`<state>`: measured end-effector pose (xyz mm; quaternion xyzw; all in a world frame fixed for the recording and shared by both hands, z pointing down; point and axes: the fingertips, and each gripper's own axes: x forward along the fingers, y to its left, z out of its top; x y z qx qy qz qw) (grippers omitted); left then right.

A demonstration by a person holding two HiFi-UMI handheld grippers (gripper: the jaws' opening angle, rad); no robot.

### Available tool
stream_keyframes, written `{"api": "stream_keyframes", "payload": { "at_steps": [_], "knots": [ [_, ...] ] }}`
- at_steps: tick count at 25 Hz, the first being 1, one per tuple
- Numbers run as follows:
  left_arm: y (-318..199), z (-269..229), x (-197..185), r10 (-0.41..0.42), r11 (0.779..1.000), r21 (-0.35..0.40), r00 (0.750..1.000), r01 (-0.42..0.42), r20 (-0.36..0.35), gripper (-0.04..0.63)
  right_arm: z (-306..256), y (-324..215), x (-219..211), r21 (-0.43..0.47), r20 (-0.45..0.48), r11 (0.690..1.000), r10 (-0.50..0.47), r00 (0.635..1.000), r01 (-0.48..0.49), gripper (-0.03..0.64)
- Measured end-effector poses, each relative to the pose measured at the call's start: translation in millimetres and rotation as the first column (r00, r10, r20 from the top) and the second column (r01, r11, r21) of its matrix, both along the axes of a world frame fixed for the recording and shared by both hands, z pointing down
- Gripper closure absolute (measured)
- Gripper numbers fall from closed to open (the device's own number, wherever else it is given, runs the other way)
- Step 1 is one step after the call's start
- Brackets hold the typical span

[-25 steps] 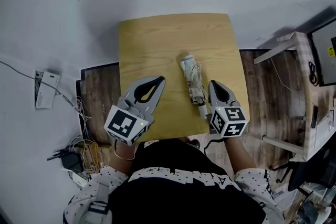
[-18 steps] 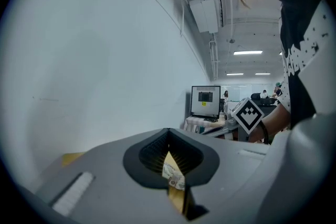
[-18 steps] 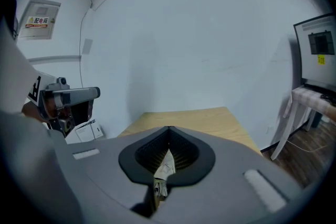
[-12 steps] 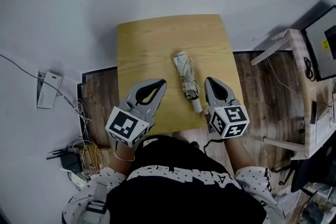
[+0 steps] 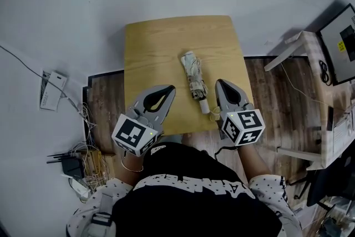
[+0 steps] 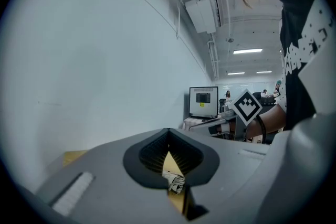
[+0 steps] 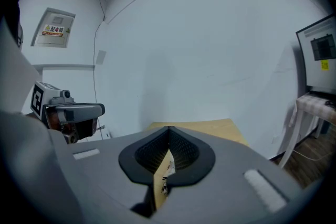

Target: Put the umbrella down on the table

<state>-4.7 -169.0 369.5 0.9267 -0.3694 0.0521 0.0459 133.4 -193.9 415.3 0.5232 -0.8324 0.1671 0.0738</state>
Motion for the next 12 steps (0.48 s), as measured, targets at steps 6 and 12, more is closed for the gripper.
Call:
{"api": "stream_keyframes", "payload": {
  "at_steps": [6, 12],
  "knots": [
    [12, 0, 0, -0.013, 1.000, -0.002, 1.000, 0.013, 0.003, 0.598, -4, 9, 1, 0.011, -0.003, 1.000, -0.007, 1.000, 0.007, 0.604],
    [14, 1, -1, -0.012, 1.000, -0.002, 1.000, 0.012, 0.004, 0.598, -4, 14, -1, 0.016, -0.013, 1.000, -0.022, 1.000, 0.022, 0.604]
  ]
}}
